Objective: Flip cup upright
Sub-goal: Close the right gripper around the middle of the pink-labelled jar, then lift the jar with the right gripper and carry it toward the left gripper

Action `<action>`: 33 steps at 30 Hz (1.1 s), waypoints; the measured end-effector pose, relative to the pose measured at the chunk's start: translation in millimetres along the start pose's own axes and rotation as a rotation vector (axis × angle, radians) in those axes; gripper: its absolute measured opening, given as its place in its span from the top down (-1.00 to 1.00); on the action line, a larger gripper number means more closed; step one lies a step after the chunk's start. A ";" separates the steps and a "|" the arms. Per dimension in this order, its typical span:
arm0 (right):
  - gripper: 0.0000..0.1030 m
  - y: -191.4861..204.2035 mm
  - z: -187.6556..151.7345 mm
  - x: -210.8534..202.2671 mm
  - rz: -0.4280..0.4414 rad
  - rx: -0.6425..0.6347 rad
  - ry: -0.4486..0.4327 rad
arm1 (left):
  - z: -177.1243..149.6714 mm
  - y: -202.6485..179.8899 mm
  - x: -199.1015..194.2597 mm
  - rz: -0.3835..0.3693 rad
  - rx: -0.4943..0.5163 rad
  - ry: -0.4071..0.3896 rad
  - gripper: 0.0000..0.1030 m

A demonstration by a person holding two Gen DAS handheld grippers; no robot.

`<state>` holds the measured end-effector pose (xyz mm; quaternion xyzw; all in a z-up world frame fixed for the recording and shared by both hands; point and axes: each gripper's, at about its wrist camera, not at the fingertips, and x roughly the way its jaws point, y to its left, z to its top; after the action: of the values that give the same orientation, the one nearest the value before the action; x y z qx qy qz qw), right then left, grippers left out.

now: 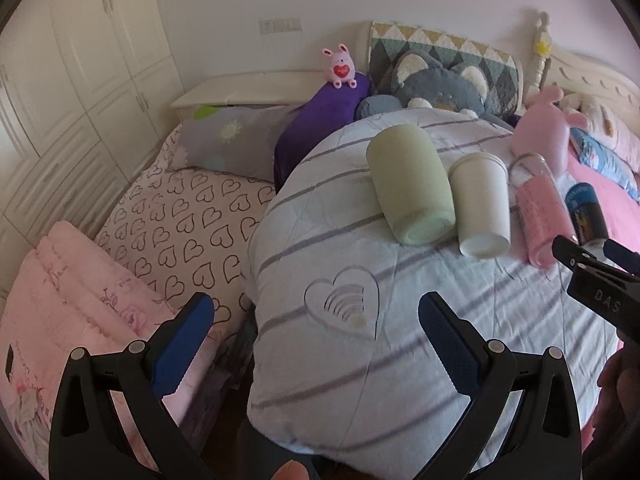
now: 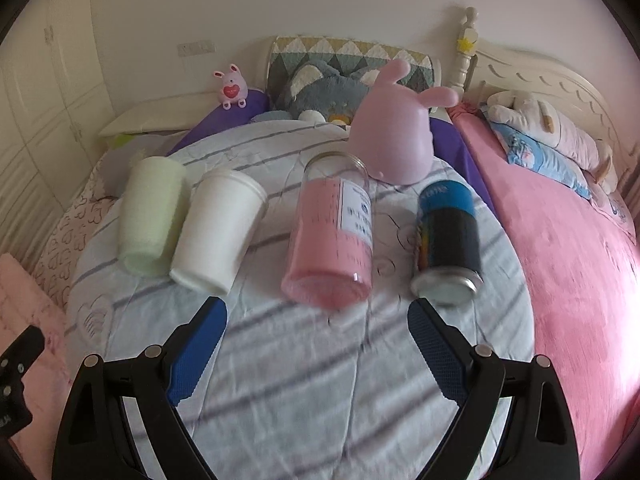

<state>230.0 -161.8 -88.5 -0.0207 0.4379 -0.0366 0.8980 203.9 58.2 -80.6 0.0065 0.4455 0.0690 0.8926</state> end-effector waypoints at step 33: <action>-0.36 -9.4 12.5 50.6 0.080 0.072 0.058 | -3.6 -2.9 0.6 -0.008 0.019 0.013 -1.00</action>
<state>270.5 -175.3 -119.8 0.0302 0.4628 -0.0171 0.8858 201.7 55.3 -83.5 0.0128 0.4521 0.0615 0.8898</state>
